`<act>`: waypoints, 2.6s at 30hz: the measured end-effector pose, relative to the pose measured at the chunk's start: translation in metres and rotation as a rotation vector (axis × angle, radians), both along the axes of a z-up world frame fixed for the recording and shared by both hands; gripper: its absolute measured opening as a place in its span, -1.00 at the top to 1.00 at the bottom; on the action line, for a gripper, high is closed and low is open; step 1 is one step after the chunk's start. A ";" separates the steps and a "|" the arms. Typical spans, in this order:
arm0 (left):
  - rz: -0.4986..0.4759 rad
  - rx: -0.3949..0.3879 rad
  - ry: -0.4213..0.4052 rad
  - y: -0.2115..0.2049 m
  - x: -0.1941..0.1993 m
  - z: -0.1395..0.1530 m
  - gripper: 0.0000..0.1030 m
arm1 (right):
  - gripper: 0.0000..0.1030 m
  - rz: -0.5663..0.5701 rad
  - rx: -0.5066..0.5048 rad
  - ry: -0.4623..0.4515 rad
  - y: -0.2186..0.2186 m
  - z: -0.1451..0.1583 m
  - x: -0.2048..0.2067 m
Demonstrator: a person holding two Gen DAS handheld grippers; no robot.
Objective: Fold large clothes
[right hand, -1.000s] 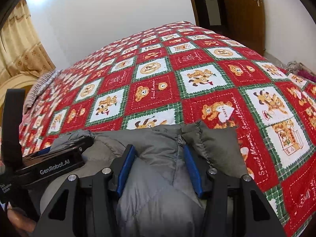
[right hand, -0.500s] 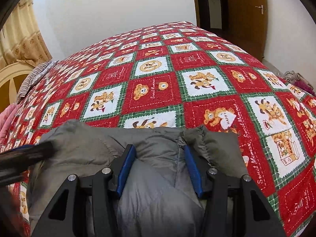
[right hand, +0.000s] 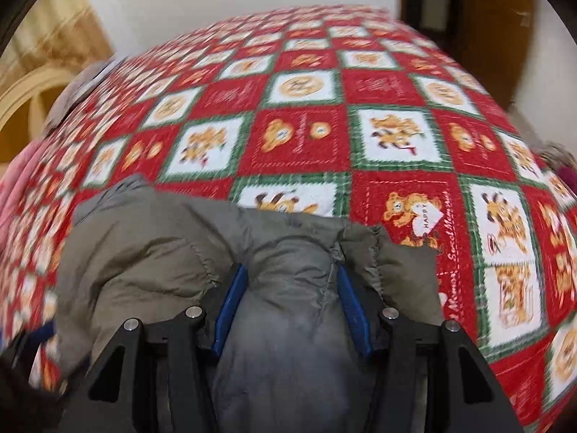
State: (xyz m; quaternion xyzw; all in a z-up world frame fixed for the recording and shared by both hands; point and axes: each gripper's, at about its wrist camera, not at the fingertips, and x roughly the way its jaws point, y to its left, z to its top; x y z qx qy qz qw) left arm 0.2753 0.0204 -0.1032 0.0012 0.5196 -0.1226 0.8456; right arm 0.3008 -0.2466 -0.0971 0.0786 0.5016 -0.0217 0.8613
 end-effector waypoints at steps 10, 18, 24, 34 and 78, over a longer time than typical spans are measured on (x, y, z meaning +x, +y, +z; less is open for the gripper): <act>-0.018 0.007 -0.010 -0.003 -0.001 -0.002 -1.00 | -0.04 0.082 -0.001 -0.062 -0.004 0.006 -0.082; -0.061 -0.035 -0.052 0.000 -0.038 0.042 -0.83 | -0.22 0.040 -0.010 -0.118 -0.006 -0.017 -0.079; -0.233 -0.139 -0.145 -0.037 -0.120 0.082 -0.88 | -0.22 0.060 -0.005 -0.071 -0.007 -0.014 -0.070; -0.221 0.072 -0.149 -0.067 -0.118 0.015 -1.00 | -0.22 0.068 0.053 -0.051 -0.018 -0.009 -0.073; -0.026 -0.463 -0.007 0.055 -0.019 0.004 -1.00 | -0.67 -0.077 0.151 -0.276 -0.018 0.044 -0.190</act>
